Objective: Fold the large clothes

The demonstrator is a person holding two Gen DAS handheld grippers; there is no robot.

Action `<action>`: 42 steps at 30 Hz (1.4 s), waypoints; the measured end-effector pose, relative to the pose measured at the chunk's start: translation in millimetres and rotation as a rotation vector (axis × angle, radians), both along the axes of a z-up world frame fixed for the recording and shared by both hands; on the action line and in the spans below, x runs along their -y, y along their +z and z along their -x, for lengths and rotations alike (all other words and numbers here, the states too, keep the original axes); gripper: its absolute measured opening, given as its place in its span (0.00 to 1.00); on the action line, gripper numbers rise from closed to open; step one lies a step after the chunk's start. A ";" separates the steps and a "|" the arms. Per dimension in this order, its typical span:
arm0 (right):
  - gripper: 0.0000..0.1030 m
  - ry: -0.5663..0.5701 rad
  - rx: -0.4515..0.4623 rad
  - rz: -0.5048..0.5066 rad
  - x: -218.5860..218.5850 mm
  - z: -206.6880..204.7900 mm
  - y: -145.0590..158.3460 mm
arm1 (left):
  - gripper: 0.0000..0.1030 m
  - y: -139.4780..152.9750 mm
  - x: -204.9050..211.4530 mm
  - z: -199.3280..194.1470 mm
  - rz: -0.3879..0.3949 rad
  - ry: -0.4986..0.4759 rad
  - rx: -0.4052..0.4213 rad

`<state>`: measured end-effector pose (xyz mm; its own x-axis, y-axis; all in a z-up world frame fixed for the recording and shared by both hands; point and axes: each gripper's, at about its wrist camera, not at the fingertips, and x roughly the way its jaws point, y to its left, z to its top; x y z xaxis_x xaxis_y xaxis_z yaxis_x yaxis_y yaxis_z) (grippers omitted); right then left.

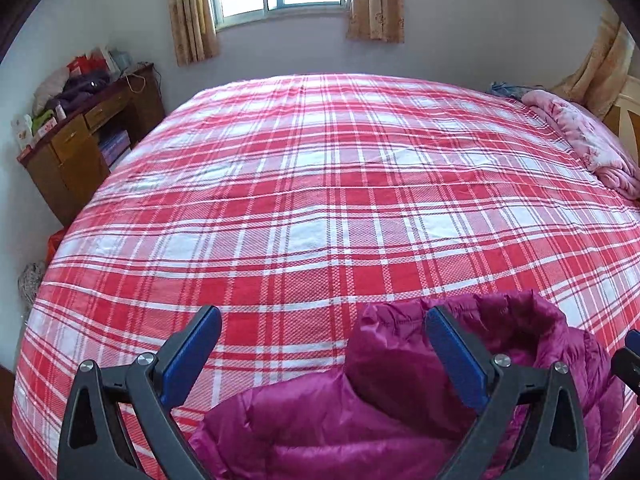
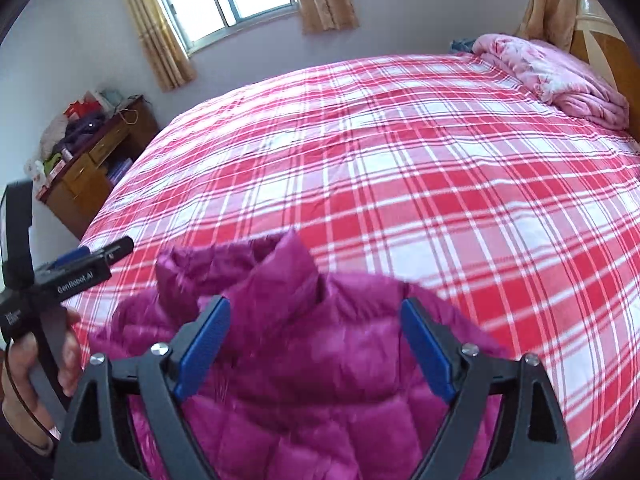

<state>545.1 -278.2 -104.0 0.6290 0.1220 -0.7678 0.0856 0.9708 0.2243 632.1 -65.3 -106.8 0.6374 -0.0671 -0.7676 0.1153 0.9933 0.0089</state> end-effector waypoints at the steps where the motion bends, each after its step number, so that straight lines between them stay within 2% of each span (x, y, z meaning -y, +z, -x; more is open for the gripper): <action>1: 0.87 -0.002 -0.009 -0.003 -0.2 -5.8 0.2 | 0.99 -6.4 1.6 -10.5 0.007 -0.002 -0.023; 4: 0.88 0.028 -0.063 0.016 -5.4 -35.8 -8.1 | 0.99 -22.5 5.0 -25.8 0.024 -0.006 -0.060; 8: 0.88 0.084 -0.094 0.074 -19.1 -53.0 -17.7 | 0.98 -38.8 6.6 -30.8 0.033 -0.028 -0.099; 10: 0.88 0.117 -0.114 0.096 -24.7 -57.2 -23.4 | 0.87 -42.8 7.9 -28.1 0.040 -0.055 -0.113; 12: 0.87 0.146 -0.146 0.127 -29.0 -59.0 -32.2 | 0.59 -47.1 10.2 -24.4 0.044 -0.096 -0.141; 13: 0.83 0.157 -0.159 0.141 -30.1 -57.4 -36.1 | 0.52 -49.8 10.5 -22.1 0.063 -0.119 -0.164; 14: 0.79 0.168 -0.168 0.139 -30.1 -55.2 -38.6 | 0.39 -51.5 9.2 -18.9 0.088 -0.135 -0.178; 15: 0.66 0.176 -0.173 0.137 -29.5 -51.4 -40.2 | 0.26 -52.3 7.9 -15.1 0.110 -0.149 -0.187; 16: 0.48 0.180 -0.174 0.141 -28.7 -47.9 -41.0 | 0.21 -52.1 7.8 -11.4 0.121 -0.162 -0.191; 17: 0.38 0.189 -0.176 0.155 -28.7 -44.8 -41.4 | 0.20 -50.4 6.8 -6.0 0.120 -0.171 -0.182; 18: 0.20 0.191 -0.177 0.178 -28.8 -40.7 -41.9 | 0.16 -47.3 5.1 0.9 0.114 -0.176 -0.159; 21: 0.15 0.185 -0.143 0.213 -23.9 -24.3 -40.5 | 0.11 -39.7 -1.9 19.9 0.095 -0.210 -0.109; 24: 0.12 0.177 -0.121 0.231 -16.7 -8.2 -42.7 | 0.11 -39.3 -10.7 37.5 0.064 -0.226 -0.078; 27: 0.12 0.171 -0.104 0.227 -12.8 2.2 -46.7 | 0.11 -48.4 -17.2 50.2 0.056 -0.232 -0.089; 32: 0.11 0.171 -0.123 0.245 -13.7 9.2 -64.7 | 0.11 -58.7 -12.9 70.5 0.006 -0.251 -0.060; 35: 0.10 0.174 -0.104 0.269 -14.8 14.0 -70.3 | 0.12 -48.5 -15.5 80.1 0.023 -0.239 -0.023; 38: 0.10 0.178 -0.087 0.293 -14.7 18.0 -74.3 | 0.19 -25.6 -17.1 91.8 0.031 -0.232 0.042; 40: 0.10 0.178 -0.077 0.302 -15.4 20.5 -77.1 | 0.34 -6.3 -20.4 96.8 0.050 -0.201 0.103; 42: 0.11 0.179 -0.067 0.315 -17.0 22.2 -80.4 | 0.84 10.3 -22.1 96.5 0.080 -0.158 0.161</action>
